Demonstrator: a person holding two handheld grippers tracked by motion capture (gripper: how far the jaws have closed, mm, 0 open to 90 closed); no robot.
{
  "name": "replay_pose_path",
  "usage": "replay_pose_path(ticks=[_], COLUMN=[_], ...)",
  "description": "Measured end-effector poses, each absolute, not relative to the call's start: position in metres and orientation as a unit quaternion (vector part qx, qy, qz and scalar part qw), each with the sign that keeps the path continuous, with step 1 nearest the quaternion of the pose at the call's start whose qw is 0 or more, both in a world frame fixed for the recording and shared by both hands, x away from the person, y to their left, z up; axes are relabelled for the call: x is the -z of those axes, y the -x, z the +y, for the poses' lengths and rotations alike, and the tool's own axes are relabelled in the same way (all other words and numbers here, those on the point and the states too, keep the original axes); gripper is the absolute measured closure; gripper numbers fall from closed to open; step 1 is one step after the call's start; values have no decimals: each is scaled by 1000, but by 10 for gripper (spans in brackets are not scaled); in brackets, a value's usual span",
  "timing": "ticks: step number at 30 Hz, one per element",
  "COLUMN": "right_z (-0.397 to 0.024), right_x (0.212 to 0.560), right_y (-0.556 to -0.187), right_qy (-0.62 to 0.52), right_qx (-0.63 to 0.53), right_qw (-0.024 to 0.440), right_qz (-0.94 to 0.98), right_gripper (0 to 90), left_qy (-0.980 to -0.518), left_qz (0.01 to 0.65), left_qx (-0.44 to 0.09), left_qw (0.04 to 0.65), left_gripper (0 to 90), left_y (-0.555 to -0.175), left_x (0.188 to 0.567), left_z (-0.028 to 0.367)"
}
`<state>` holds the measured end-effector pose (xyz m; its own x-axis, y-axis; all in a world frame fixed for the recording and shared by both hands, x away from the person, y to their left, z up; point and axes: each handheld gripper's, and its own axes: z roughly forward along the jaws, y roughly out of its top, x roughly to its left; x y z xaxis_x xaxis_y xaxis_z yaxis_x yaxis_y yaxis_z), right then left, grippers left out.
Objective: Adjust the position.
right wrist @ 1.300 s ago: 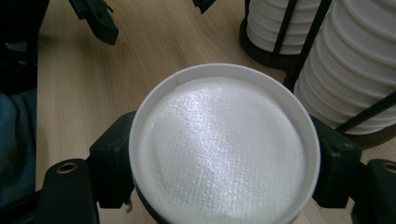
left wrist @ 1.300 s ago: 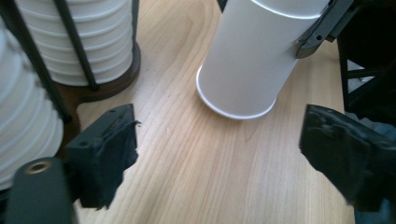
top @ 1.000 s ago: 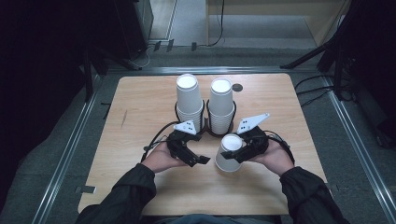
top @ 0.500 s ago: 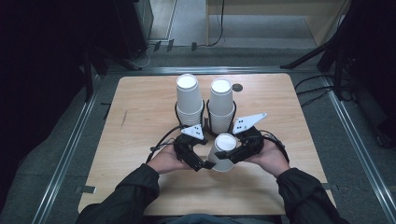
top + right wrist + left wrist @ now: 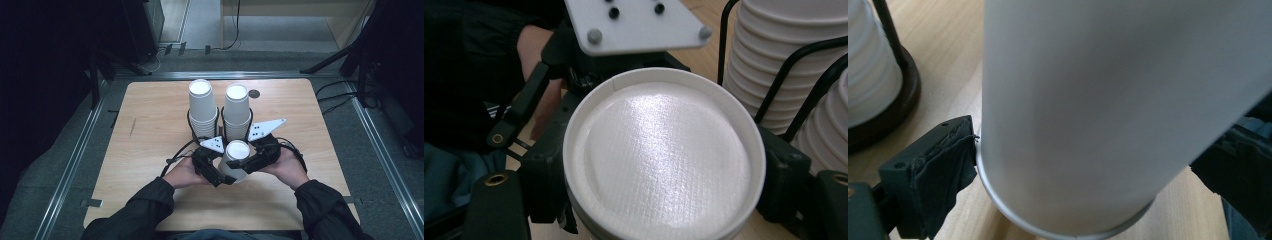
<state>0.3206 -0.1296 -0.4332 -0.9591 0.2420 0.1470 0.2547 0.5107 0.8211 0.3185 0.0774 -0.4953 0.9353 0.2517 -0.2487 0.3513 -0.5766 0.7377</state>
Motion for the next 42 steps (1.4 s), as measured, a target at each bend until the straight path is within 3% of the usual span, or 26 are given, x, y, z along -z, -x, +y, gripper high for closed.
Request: replay_pose_path(ticks=[11, 14, 21, 25, 35, 42], right_z=[-131, -132, -140, -138, -143, -145], right_x=[426, 425, 422, 418, 424, 435], right_y=[-320, -320, -323, -321, -323, -322], right_qy=[145, 146, 152, 155, 158, 147], right_qx=[511, 518, 532, 511, 477, 452], right_qw=[23, 24, 28, 21, 20, 21], right_qz=[-847, -843, -833, -845, -864, -880], right_gripper=[242, 244, 242, 154, 144, 157], left_qy=[-873, -869, -867, -864, -875, -889], left_qz=[157, 152, 145, 146, 157, 168], left_qx=[49, 27, 10, 24, 46, 18], left_qw=[458, 470, 476, 481, 455, 426], left_gripper=[2, 78, 132, 146, 144, 145], left_y=[-315, -314, -313, -315, -323, -322], left_x=[491, 485, 477, 474, 465, 457], left_z=[79, 82, 85, 84, 99, 108])
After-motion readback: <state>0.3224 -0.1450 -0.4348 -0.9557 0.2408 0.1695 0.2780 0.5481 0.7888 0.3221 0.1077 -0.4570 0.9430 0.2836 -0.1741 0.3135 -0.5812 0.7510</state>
